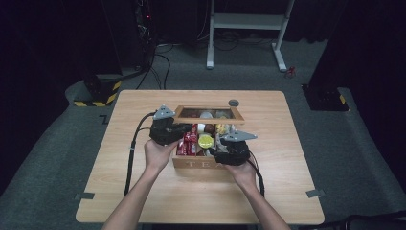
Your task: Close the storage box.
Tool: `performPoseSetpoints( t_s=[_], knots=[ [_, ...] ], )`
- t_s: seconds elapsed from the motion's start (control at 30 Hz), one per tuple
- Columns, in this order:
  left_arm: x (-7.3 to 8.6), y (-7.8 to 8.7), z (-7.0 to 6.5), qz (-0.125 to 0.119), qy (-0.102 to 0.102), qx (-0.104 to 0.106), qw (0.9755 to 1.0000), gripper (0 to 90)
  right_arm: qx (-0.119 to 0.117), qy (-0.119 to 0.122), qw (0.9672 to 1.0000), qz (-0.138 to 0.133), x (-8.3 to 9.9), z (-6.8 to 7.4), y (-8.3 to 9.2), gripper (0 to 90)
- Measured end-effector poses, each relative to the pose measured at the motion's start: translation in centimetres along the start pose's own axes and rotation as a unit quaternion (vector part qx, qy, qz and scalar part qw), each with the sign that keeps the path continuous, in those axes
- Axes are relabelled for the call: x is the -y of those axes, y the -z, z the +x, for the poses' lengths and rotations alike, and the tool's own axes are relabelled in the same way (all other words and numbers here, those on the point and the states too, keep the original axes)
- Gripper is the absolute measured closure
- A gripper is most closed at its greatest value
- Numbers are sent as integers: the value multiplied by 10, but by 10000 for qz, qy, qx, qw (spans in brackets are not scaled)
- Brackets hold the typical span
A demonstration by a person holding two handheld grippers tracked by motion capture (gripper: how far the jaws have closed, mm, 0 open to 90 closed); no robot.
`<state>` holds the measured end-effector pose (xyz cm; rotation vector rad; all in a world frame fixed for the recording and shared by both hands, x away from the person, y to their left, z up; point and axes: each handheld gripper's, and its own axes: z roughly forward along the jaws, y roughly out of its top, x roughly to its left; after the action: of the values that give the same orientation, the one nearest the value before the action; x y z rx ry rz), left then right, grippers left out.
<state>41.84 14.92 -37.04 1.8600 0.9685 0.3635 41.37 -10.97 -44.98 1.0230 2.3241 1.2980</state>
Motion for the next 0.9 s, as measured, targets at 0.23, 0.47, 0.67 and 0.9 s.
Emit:
performPoseSetpoints(
  t_s=[0.23, 0.47, 0.67, 0.9],
  knots=[
    [-5, 0, 1, 16, -9, -13, 10000, 807, 52, 98, 9999, 117, -9, 6, -13, 364],
    [-9, -1, 5, -3, 77, -5, 10000, 805, 83, 96, 9995, 292, -11, 9, -29, 340],
    [-14, -2, 5, 29, 79, -35, 10000, 803, 230, 121, 9991, 338, -11, 11, -39, 336],
    [-16, -3, 6, 27, 77, -48, 10000, 803, 341, 176, 9985, 382, -12, 13, -44, 383]
  ],
)
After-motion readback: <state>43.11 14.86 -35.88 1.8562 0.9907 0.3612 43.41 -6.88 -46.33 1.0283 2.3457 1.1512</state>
